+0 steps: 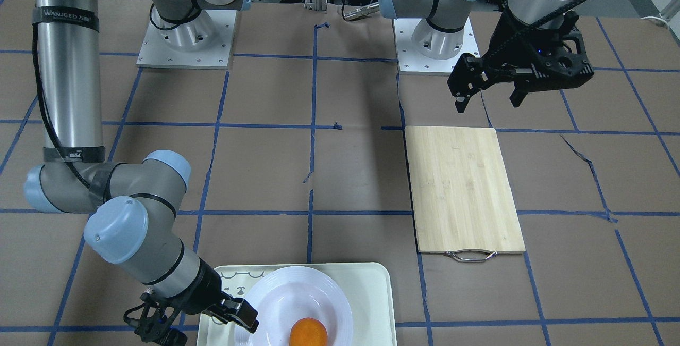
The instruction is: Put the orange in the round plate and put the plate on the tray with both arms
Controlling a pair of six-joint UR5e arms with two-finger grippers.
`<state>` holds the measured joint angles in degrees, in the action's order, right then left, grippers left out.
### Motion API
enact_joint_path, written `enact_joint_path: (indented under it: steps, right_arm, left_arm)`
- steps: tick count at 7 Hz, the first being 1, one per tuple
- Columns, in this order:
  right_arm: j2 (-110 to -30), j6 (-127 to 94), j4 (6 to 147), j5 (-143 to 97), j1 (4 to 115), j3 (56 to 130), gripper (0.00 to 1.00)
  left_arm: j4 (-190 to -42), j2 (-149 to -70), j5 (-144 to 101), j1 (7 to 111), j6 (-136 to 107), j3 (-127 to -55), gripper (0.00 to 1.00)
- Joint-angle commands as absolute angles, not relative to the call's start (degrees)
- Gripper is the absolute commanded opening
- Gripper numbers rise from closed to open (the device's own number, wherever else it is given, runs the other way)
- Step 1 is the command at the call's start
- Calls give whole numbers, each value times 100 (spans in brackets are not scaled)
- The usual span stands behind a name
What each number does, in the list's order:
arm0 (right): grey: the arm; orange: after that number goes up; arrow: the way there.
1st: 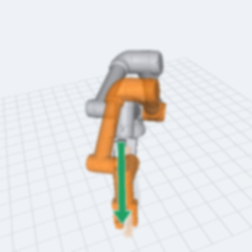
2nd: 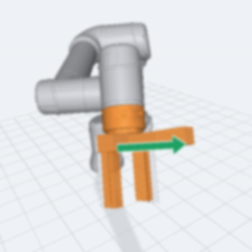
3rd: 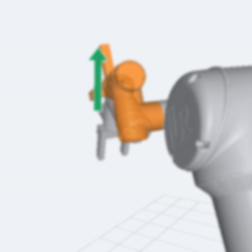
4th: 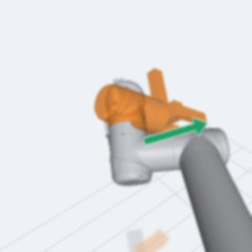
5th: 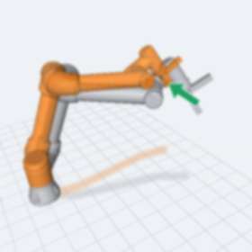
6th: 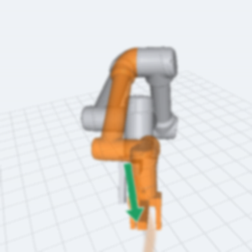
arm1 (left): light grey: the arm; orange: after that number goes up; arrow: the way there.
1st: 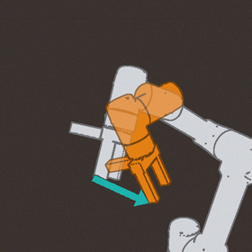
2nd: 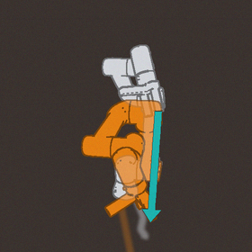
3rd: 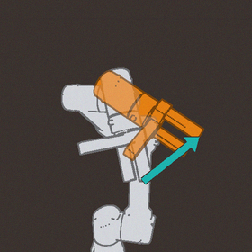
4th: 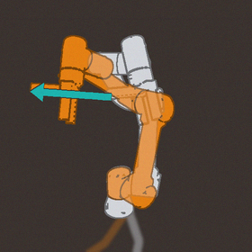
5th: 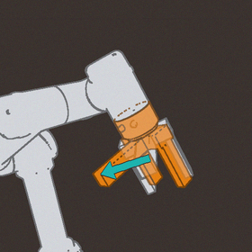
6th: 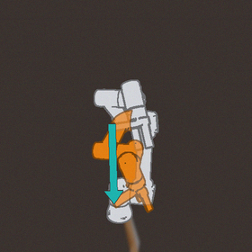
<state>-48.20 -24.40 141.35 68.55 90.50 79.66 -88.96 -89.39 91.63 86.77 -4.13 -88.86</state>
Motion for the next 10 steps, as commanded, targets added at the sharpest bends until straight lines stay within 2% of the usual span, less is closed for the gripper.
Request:
enact_joint_path:
  steps: [1, 2, 5, 6, 8, 10]
  right_arm:
    - [-5402, -1727, 12647, 7818, 9044, 7438, 100]
    - [-5797, -1462, 11577, 8188, 9053, 7227, 100]
    - [-7588, -297, 8896, 8716, 9114, 7312, 100]
    - [-8046, 67, 8399, 8745, 9114, 7426, 100]
    - [-8428, 378, 8594, 8745, 9114, 8048, 100]
    - [-8481, 361, 8806, 8867, 9114, 8164, 100]
  left_arm:
    - [-8886, -8904, 9184, 8675, -413, -8886, 100]
    - [-8894, -8886, 9193, 8675, -413, -8886, 100]
    - [-8895, -8886, 9193, 8666, -413, -8903, 100]
    - [-8903, -8886, 9202, 8666, -413, -8903, 100]
    - [-8930, -8886, 9202, 8666, -413, -8912, 100]
    - [-8921, -8886, 9202, 8666, -413, -8903, 100]
